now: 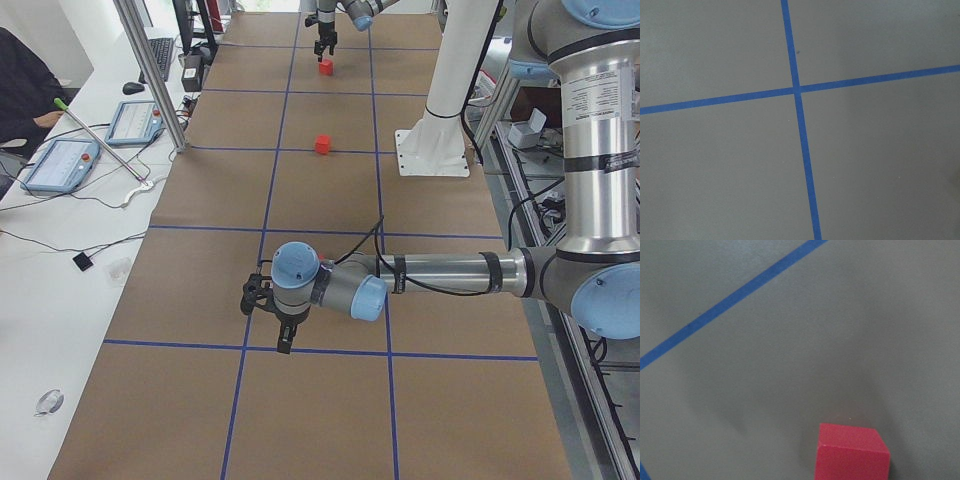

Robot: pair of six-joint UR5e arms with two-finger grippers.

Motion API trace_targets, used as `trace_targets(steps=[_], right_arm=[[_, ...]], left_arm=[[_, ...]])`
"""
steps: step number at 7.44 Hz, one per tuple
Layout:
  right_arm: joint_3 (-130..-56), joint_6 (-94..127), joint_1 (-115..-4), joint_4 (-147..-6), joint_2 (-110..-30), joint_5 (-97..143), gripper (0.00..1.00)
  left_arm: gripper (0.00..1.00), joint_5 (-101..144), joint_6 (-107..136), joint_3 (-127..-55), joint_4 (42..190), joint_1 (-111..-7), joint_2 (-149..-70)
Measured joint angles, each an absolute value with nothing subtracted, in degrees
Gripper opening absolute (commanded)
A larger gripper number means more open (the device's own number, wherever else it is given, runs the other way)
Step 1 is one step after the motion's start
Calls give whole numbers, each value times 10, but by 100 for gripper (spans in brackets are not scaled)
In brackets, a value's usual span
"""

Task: Form red blocks into L shape at center
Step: 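Lower the right gripper over the red cube nearest it, then close the right gripper on the red cube and lift it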

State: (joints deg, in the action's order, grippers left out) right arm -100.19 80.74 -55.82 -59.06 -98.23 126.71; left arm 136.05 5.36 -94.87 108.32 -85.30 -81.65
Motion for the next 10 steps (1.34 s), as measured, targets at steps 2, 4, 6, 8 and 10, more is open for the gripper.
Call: trace_targets(steps=[2,4,6,8,10], right_arm=[[-1000,812,-547,-591,-984,1265,98],[-995,812,-537,-591,-983,1264,98],[-990,812,-530,-590,-980,1264,98],[-975,810,-527,-590,-970,1263,96],[-959,809,-527,-588,-962,1255,77]], left_arm=[[100,1361,54,-950,1083,-853,-817],[100,1361,54,-953,1084,-853,-816],[100,1361,54,-956,1083,-853,-816],[100,1361,54,-958,1084,-853,-815],[100,1361,54,-960,1084,-854,-815]])
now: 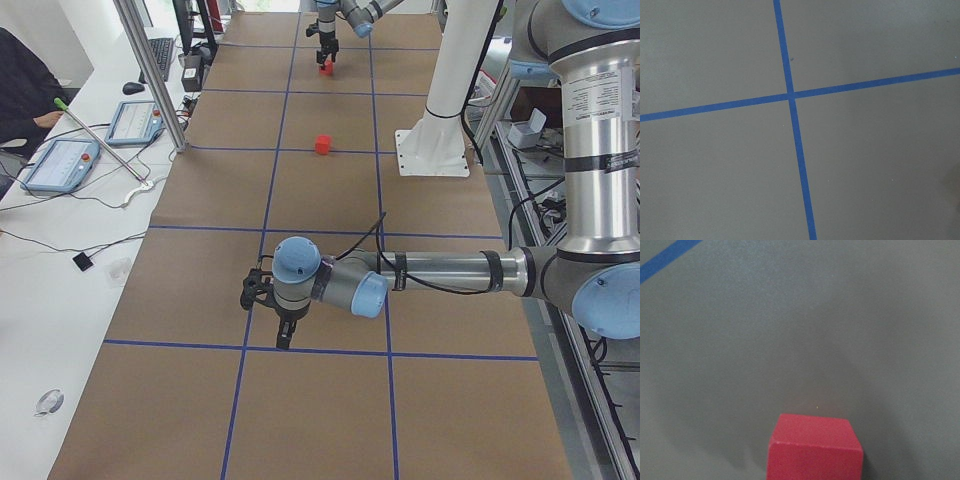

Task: Form red blocks into L shape at center
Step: 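Close the right gripper on the red cube and lift it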

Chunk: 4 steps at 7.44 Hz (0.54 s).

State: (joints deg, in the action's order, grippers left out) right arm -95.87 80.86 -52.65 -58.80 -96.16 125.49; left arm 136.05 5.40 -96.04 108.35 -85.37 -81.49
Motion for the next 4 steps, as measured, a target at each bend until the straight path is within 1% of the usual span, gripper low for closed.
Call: trace_targets(steps=[1,2,3,4], right_arm=[[-956,810,-527,-587,-961,1249,56],[-955,812,-526,-587,-960,1246,21],[-956,813,-526,-586,-960,1245,0],[-958,814,-527,-586,-958,1247,0]], left_arm=[[100,1361,54,-961,1083,-854,-815],[100,1361,54,-962,1083,-854,-815],[100,1361,54,-963,1084,-854,-815],[100,1361,54,-965,1084,-854,-814]])
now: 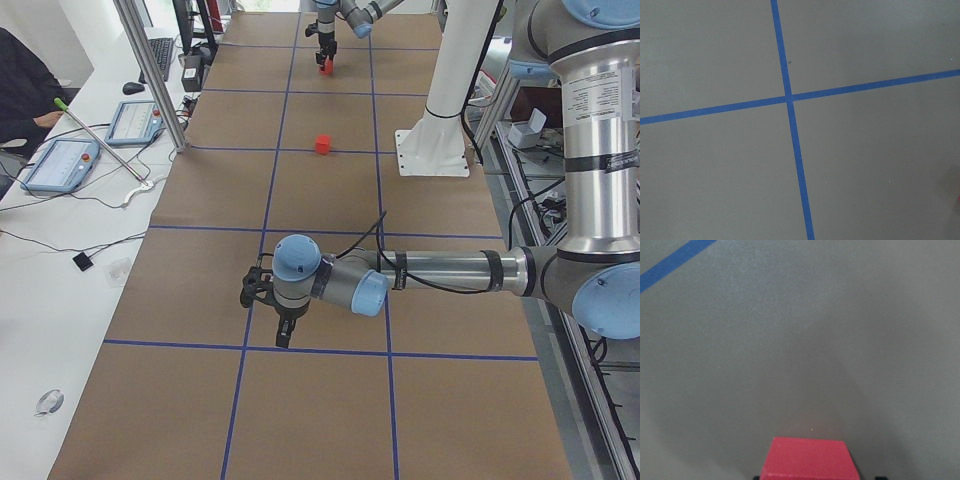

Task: Form red blocks into L shape at center
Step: 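Close the right gripper on the red cube and lift it, then carry the red cube with the right gripper to the center cube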

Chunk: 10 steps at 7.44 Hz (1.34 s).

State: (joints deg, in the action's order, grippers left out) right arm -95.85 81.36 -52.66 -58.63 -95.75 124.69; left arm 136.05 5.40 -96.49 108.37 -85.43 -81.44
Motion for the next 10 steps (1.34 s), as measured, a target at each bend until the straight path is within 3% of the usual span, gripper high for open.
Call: trace_targets(steps=[5,10], right_arm=[[-1044,816,-515,-644,-894,1256,0],[-1116,825,-344,-852,-681,1165,0]], left_arm=[[100,1366,54,-965,1128,-853,-799],[100,1369,56,-963,1138,-852,-797]])
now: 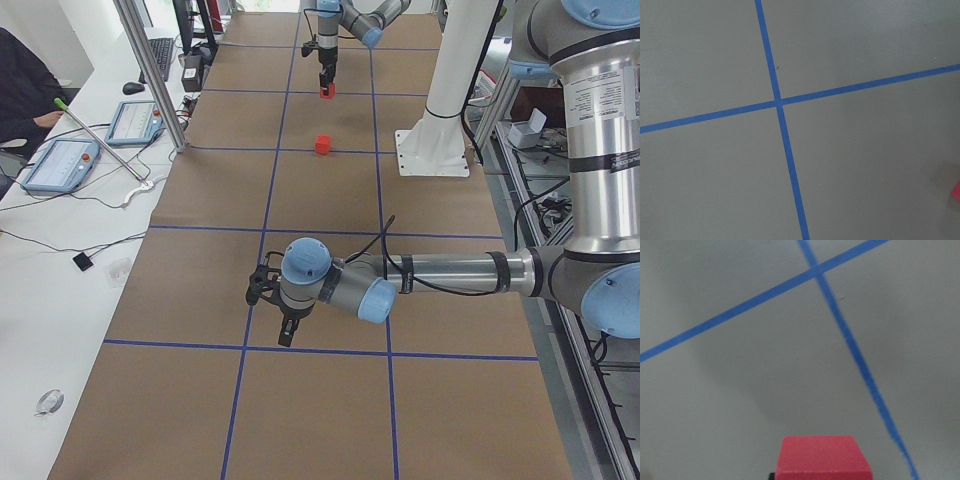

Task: Form red blocks into L shape at center
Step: 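Carry the red cube with the right gripper to the center cube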

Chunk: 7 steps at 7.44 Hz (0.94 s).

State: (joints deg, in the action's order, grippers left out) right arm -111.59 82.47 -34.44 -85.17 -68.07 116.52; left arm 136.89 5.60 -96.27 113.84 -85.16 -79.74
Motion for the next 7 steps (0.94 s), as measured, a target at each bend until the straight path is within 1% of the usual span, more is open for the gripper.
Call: trace_targets(steps=[2,4,7], right_arm=[[-1099,826,-277,-920,-585,1112,0],[-1040,824,-227,-933,-517,1077,0],[-976,817,-206,-926,-476,1063,0]], left_arm=[[100,1369,56,-956,1138,-851,-799],[100,1368,56,-943,1139,-851,-802],[100,1369,56,-936,1139,-851,-803]])
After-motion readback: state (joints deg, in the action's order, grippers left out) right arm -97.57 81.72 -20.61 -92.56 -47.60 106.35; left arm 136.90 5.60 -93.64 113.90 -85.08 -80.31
